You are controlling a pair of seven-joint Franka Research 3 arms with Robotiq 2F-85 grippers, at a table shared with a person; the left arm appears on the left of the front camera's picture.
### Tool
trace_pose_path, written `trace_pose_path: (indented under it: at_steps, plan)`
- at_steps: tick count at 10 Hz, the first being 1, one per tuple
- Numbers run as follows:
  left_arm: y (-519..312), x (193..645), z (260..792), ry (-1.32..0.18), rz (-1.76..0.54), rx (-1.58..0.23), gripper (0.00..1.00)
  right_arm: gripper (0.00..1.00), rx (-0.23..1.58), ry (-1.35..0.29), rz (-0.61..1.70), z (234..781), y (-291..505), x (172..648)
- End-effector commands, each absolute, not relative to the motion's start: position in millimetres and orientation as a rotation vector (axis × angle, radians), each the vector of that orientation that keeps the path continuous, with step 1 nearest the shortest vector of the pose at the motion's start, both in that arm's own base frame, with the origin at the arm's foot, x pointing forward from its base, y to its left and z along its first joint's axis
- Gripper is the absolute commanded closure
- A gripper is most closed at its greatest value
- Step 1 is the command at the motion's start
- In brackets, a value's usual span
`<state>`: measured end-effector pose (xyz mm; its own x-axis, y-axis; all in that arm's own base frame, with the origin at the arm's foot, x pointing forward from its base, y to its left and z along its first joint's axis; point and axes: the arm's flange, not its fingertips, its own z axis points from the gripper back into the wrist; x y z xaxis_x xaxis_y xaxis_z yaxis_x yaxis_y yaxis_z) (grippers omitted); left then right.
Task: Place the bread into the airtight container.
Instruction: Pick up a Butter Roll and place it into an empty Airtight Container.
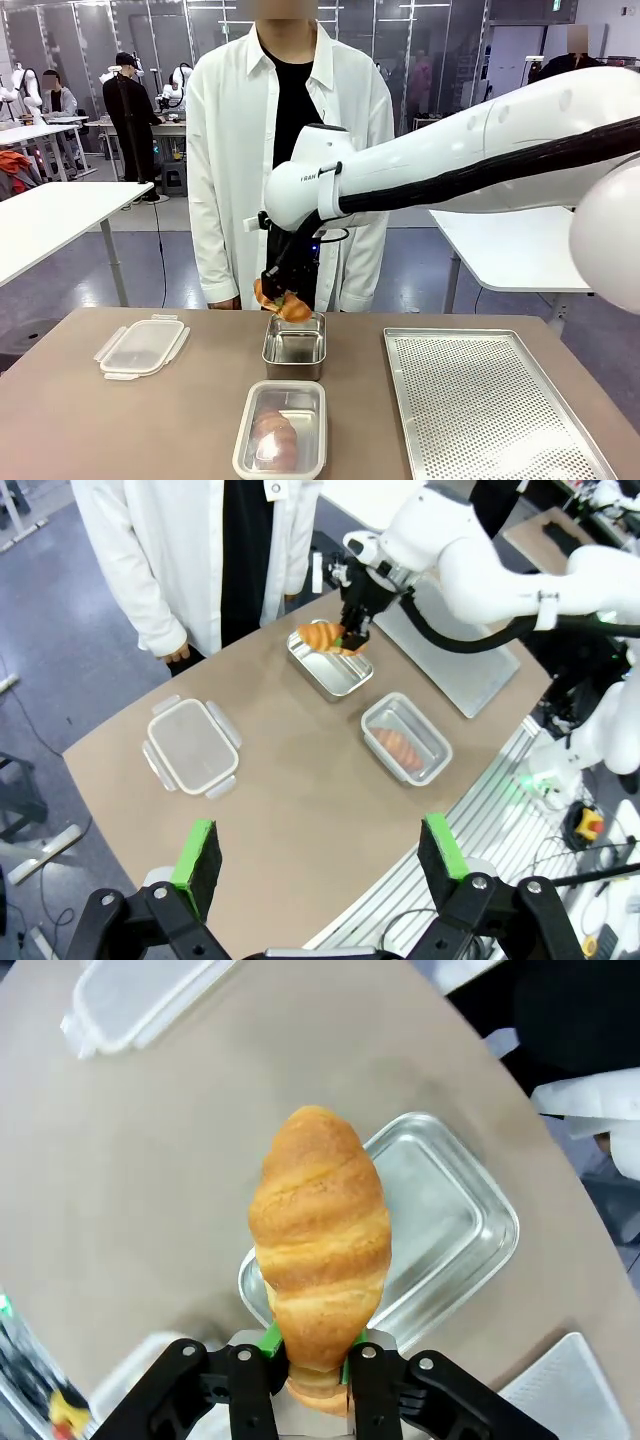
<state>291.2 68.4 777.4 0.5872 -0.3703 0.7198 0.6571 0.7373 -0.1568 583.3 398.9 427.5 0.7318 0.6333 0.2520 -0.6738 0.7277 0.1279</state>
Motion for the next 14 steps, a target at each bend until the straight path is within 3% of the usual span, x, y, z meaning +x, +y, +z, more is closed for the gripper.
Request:
trace_pose_path:
  at_steps: [1, 5, 9, 10, 11, 12, 14]
  plan:
    - [67.6, 290.4, 778.2, -0.723, -0.631, -0.441, 0.00, 0.82, 0.211, -0.247, 0.446, 413.0, 409.3, 589.5]
    - [67.6, 290.4, 778.2, -0.723, -0.631, -0.441, 0.00, 0.82, 0.151, -0.165, 0.073, 396.4, 401.3, 600.5]
    - [67.6, 290.4, 778.2, -0.723, -0.631, -0.441, 0.00, 0.82, 0.135, -0.106, 0.037, 371.4, 405.0, 603.8]
    - [67.6, 290.4, 778.2, -0.723, -0.631, -0.441, 0.00, 0.56, 0.127, -0.099, 0.033, 367.8, 404.9, 603.6]
    - [67.6, 290.4, 778.2, -0.723, -0.631, -0.441, 0.00, 0.46, 0.126, -0.098, 0.035, 366.5, 404.1, 602.7]
    - [67.6, 290.4, 778.2, -0.723, -0.631, -0.441, 0.00, 0.20, 0.119, -0.100, 0.033, 365.6, 403.2, 602.0]
    - [67.6, 290.4, 778.2, -0.723, -0.631, -0.441, 0.00, 0.00, 0.115, -0.099, 0.041, 363.9, 405.7, 601.2]
